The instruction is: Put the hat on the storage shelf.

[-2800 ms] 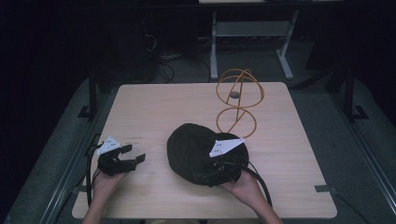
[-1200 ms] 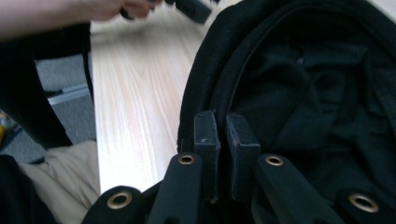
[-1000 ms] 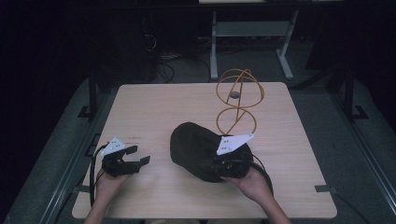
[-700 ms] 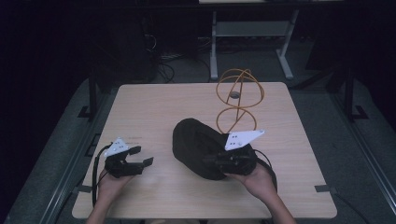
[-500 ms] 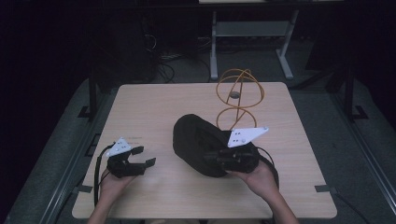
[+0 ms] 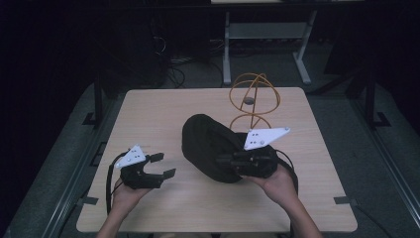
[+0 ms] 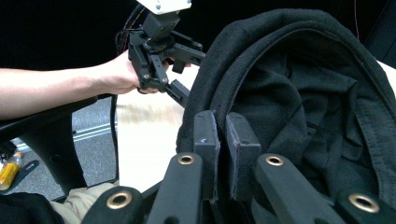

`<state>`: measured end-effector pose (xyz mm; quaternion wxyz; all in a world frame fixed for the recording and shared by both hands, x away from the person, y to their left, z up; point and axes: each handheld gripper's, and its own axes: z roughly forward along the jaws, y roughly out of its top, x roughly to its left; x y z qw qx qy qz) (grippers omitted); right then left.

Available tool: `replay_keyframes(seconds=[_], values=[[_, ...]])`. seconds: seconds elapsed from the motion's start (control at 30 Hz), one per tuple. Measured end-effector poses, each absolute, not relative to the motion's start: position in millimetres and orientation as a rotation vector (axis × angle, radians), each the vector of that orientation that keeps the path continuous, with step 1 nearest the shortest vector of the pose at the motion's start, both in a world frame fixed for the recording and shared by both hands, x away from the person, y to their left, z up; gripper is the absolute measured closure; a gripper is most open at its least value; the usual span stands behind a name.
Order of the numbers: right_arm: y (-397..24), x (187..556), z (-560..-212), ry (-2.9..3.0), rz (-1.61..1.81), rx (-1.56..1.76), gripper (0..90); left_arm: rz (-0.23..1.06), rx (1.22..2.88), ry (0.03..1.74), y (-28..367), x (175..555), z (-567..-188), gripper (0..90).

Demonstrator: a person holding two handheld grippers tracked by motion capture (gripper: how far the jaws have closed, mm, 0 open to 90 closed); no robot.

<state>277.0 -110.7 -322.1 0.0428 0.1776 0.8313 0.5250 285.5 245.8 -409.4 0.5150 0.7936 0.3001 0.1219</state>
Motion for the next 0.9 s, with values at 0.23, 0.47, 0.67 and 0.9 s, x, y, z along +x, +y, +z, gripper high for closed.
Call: replay_keyframes(seconds=[0.23,0.47,0.67,0.9], values=[[-111,278,-317,2.533,1.611,0.539,84.2,0.269,1.887,0.642,229,285,-396,22.5],[-110,277,-312,2.525,1.628,0.521,84.2,0.245,1.846,0.587,212,291,-382,22.5],[-110,277,-310,2.518,1.642,0.511,84.2,0.246,1.835,0.557,197,296,-378,24.1],[-111,275,-309,2.511,1.668,0.499,84.2,0.181,1.810,0.541,193,304,-382,52.5]])
